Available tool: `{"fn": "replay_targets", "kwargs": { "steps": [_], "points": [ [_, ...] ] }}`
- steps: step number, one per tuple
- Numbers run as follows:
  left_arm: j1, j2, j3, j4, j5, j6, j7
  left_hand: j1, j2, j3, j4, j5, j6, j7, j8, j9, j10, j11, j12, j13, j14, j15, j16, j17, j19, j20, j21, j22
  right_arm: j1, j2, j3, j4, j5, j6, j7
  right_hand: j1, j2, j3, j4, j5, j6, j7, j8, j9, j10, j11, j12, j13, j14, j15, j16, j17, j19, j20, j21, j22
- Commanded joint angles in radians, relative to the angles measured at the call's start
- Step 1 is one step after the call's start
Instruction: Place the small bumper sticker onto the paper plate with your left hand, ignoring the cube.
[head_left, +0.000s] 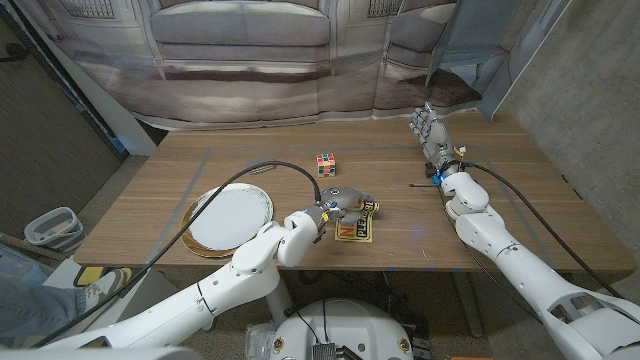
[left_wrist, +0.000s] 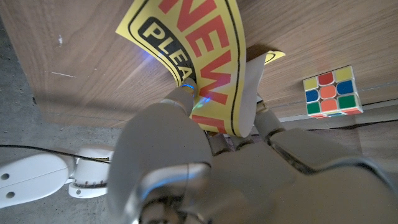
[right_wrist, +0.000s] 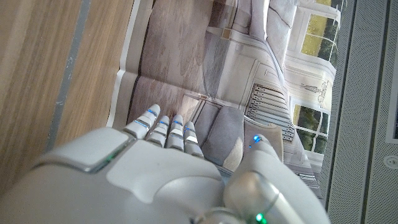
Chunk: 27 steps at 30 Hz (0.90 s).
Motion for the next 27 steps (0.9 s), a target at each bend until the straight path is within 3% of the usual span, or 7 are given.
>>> {"fn": "replay_targets", "kwargs": {
  "steps": [1,27],
  "points": [
    [0.003,0.015,-0.020,-0.017,-0.011,-0.010,0.006,0.015,0.001,0.012,-0.002,-0.003,0.015,0.001,0.004,0.006,0.015,0.001,-0.003,0.003,0.016,-0.056,0.007,0.006,0.017,-0.009,0.013,0.002,-0.011,-0.005,0.004,-0.019,-0.005,0.002,-0.014,0.003,0.015,-0.004,0.001,-0.004,0.002,-0.005,-0.001,0.002,0.006,0.002,-0.002,0.003,0.005,0.006,0.001,0.002,0.011,-0.011,-0.003,0.003],
    [0.010,0.043,-0.072,-0.043,-0.103,-0.045,0.029,0.017,-0.004,0.016,0.002,-0.004,0.024,0.001,0.000,0.006,0.024,0.000,-0.010,0.003,0.029,-0.058,0.002,0.013,0.021,-0.012,0.020,0.004,0.007,0.003,0.004,-0.010,-0.008,0.004,-0.016,0.006,0.017,-0.004,-0.002,-0.004,0.003,-0.004,0.000,0.002,0.006,0.001,-0.002,0.003,0.005,0.007,0.000,0.002,0.011,-0.011,-0.004,0.003]
  ]
}}
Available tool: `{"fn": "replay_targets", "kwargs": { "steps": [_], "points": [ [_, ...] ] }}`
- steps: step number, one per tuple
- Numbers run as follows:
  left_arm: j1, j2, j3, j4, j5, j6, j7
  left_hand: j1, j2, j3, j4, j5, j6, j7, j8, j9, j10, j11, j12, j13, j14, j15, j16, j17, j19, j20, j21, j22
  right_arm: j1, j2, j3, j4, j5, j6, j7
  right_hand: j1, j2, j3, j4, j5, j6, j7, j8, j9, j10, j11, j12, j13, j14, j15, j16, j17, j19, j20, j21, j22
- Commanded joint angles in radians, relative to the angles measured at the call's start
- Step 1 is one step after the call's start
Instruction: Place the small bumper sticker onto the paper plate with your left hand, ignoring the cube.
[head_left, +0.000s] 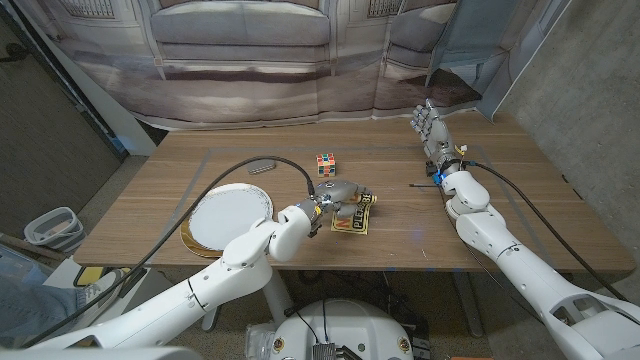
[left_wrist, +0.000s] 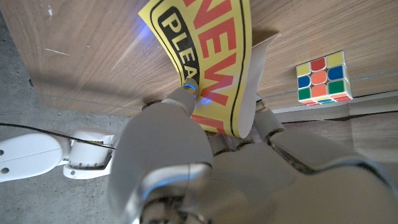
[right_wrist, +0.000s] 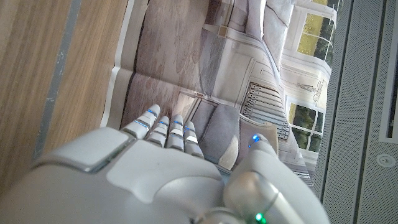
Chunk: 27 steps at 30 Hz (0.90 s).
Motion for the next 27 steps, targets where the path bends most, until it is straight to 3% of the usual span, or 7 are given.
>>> {"fn": "replay_targets", "kwargs": {
  "steps": [1,27],
  "points": [
    [-0.002,0.012,-0.019,-0.013,-0.035,-0.009,0.003,0.007,-0.005,0.009,0.003,0.000,0.009,0.000,0.000,0.001,0.008,0.005,-0.003,0.003,0.010,-0.059,0.002,0.003,0.006,0.003,0.004,0.004,0.013,0.009,0.000,0.019,0.001,0.007,0.007,0.000,0.010,-0.005,-0.003,-0.004,0.003,-0.003,0.000,0.002,0.006,0.001,-0.002,0.003,0.005,0.008,0.000,0.002,0.011,-0.011,0.000,0.003],
    [0.002,0.040,-0.038,-0.075,-0.018,0.022,-0.019,0.020,-0.013,0.015,-0.004,0.000,0.010,-0.002,-0.006,0.001,0.010,0.001,-0.011,0.004,0.017,-0.060,-0.006,0.007,0.005,0.002,0.007,0.004,-0.004,0.003,0.011,0.009,0.008,0.025,0.008,0.003,0.013,-0.005,-0.006,-0.005,0.003,-0.003,0.000,0.002,0.007,0.002,-0.002,0.003,0.007,0.007,0.001,0.002,0.011,-0.010,-0.001,0.003]
  ]
}}
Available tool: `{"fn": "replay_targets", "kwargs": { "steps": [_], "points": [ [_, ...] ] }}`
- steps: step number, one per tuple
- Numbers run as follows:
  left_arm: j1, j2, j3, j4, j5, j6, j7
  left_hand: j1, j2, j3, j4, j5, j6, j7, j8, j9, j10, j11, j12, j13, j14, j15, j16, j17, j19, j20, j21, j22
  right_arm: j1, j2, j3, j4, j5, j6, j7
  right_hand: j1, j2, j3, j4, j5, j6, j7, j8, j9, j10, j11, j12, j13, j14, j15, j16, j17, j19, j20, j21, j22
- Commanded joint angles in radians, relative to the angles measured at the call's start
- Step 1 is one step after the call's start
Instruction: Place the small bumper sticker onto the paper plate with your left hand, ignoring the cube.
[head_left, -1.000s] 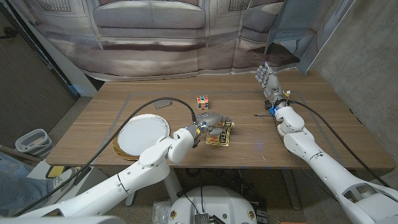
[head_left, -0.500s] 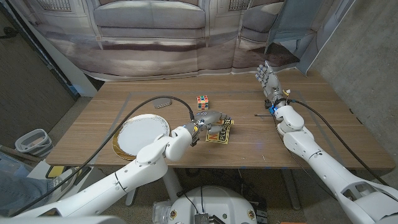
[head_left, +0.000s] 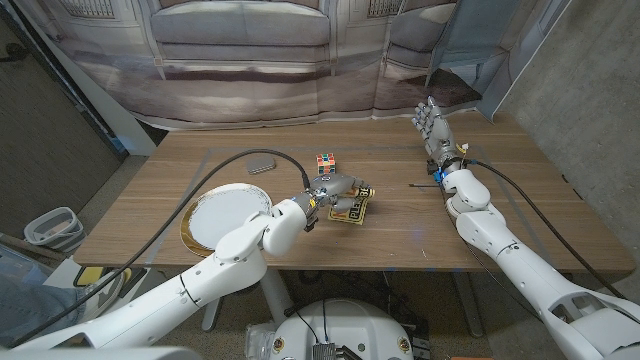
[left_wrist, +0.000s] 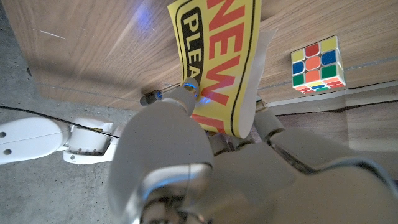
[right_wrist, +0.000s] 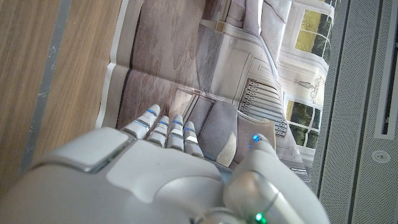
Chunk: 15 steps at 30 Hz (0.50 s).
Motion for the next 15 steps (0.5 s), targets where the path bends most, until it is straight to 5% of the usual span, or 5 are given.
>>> {"fn": "replay_targets", "kwargs": {
  "steps": [1,15],
  "points": [
    [0.004,0.010,-0.010,-0.029,0.008,0.015,-0.013,0.012,-0.005,0.006,-0.004,0.000,0.010,-0.001,-0.001,0.001,0.010,0.001,-0.001,0.004,0.011,-0.055,-0.002,0.003,0.005,0.002,0.007,0.004,-0.009,-0.002,0.004,-0.004,0.004,0.008,0.002,0.003,0.013,-0.001,-0.002,-0.001,0.003,-0.002,0.000,0.002,0.008,0.002,-0.002,0.003,0.005,0.006,0.001,0.002,0.011,-0.011,-0.001,0.003],
    [0.013,0.017,-0.024,-0.040,-0.007,0.005,-0.007,0.013,-0.008,0.006,-0.001,-0.001,0.013,-0.003,-0.003,0.002,0.013,0.003,-0.004,0.004,0.013,-0.056,-0.006,0.005,0.006,0.002,0.010,0.004,-0.027,-0.016,0.010,-0.034,0.001,0.000,-0.011,0.005,0.013,-0.002,-0.003,-0.001,0.003,-0.004,0.000,0.002,0.006,0.002,-0.002,0.003,0.005,0.006,0.001,0.002,0.011,-0.010,-0.001,0.003]
  ]
}}
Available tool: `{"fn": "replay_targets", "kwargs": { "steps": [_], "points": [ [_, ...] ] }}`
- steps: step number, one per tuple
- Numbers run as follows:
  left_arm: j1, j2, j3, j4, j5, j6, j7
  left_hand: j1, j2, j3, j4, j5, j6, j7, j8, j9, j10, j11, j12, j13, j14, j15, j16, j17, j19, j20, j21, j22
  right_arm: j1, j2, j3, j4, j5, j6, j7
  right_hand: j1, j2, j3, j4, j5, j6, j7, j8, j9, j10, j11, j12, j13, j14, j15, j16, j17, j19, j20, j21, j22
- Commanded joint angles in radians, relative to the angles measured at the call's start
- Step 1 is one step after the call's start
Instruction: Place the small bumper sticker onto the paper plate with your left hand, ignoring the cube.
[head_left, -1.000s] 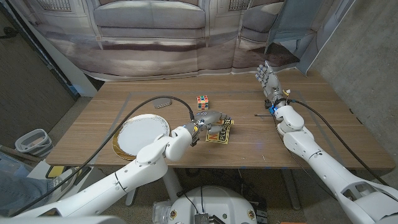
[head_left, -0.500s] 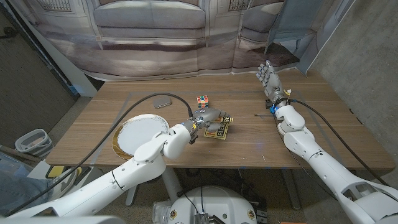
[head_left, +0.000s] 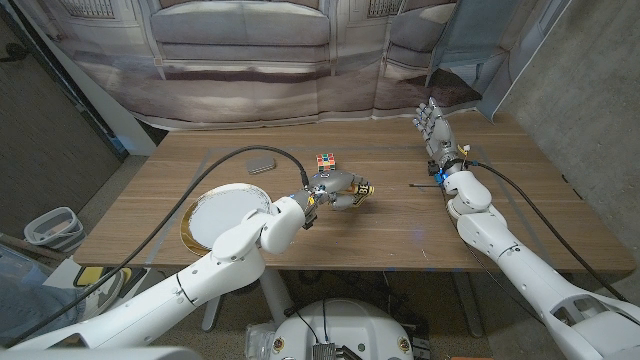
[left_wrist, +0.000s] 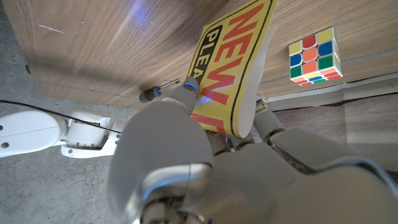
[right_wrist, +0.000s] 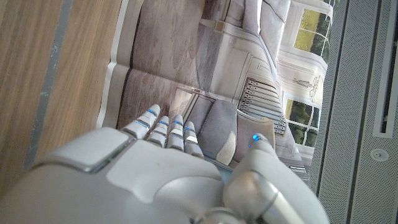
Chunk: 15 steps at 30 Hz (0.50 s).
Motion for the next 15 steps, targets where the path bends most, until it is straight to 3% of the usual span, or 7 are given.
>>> {"fn": "replay_targets", "kwargs": {
  "steps": [1,15],
  "points": [
    [0.007,0.008,-0.012,-0.013,-0.014,-0.006,0.001,0.008,-0.003,0.007,-0.001,-0.001,0.012,-0.003,-0.004,0.002,0.008,-0.002,-0.001,0.004,0.008,-0.059,-0.002,0.006,0.005,0.003,0.010,0.004,-0.014,-0.011,0.005,-0.024,-0.002,-0.006,-0.011,0.001,0.010,-0.002,-0.003,-0.001,0.003,-0.004,0.000,0.002,0.007,0.003,-0.002,0.003,0.005,0.006,0.001,0.002,0.011,-0.010,-0.001,0.003],
    [0.025,0.025,-0.033,-0.048,-0.020,0.014,0.000,0.002,-0.005,0.004,0.005,-0.002,0.012,-0.001,-0.007,0.002,0.008,-0.003,-0.004,0.005,0.010,-0.058,-0.005,0.008,0.006,0.003,0.012,0.004,-0.006,-0.007,0.001,-0.013,0.001,-0.008,-0.002,0.002,0.011,-0.003,-0.005,-0.002,0.002,-0.003,-0.001,0.002,0.006,0.001,-0.003,0.003,0.006,0.007,0.001,0.002,0.011,-0.010,-0.002,0.003]
  ]
}}
